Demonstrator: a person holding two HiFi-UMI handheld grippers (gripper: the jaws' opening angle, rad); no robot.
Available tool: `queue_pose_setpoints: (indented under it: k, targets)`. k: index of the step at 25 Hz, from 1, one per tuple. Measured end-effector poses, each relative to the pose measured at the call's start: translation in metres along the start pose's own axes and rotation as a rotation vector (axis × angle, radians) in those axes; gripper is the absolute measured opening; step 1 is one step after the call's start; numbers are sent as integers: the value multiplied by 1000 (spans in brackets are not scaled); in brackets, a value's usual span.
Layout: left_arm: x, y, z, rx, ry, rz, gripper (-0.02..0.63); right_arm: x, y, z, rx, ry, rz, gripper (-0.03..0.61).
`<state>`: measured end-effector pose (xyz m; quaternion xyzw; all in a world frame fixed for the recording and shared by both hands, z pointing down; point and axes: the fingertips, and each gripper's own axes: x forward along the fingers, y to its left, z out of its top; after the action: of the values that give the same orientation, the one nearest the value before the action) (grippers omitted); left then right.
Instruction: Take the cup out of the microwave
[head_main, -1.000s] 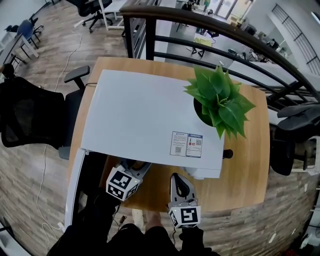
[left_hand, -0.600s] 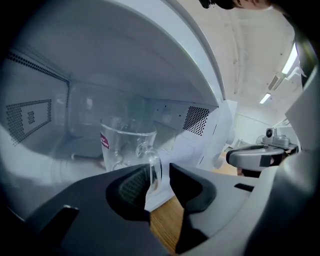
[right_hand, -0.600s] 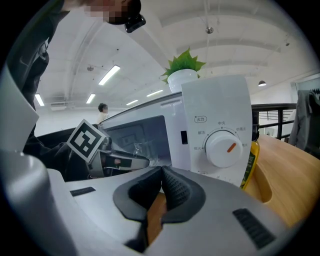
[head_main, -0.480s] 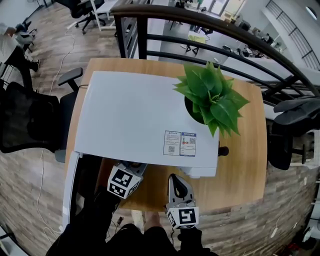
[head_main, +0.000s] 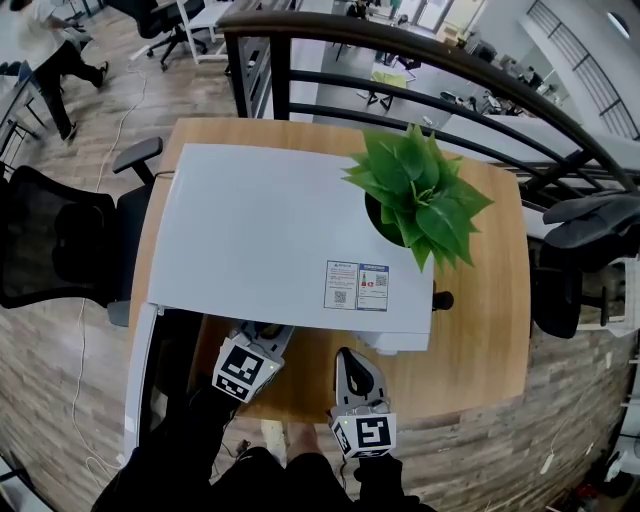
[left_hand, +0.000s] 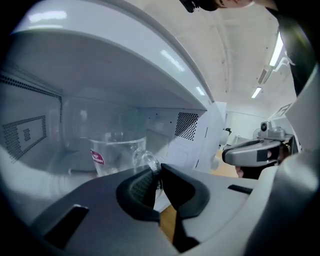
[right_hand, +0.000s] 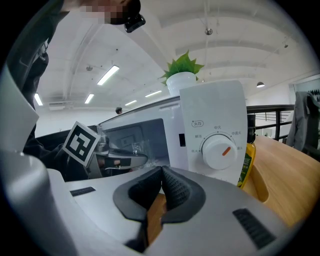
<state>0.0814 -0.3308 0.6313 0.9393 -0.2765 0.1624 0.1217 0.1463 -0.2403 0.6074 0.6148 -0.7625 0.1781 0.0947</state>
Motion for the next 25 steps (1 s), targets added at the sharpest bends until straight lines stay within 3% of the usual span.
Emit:
queue_pose_setpoints:
  k: [25]
  targets:
    - [-87, -59, 22, -14, -53, 16, 25, -63, 34, 40, -59, -101, 22, 15]
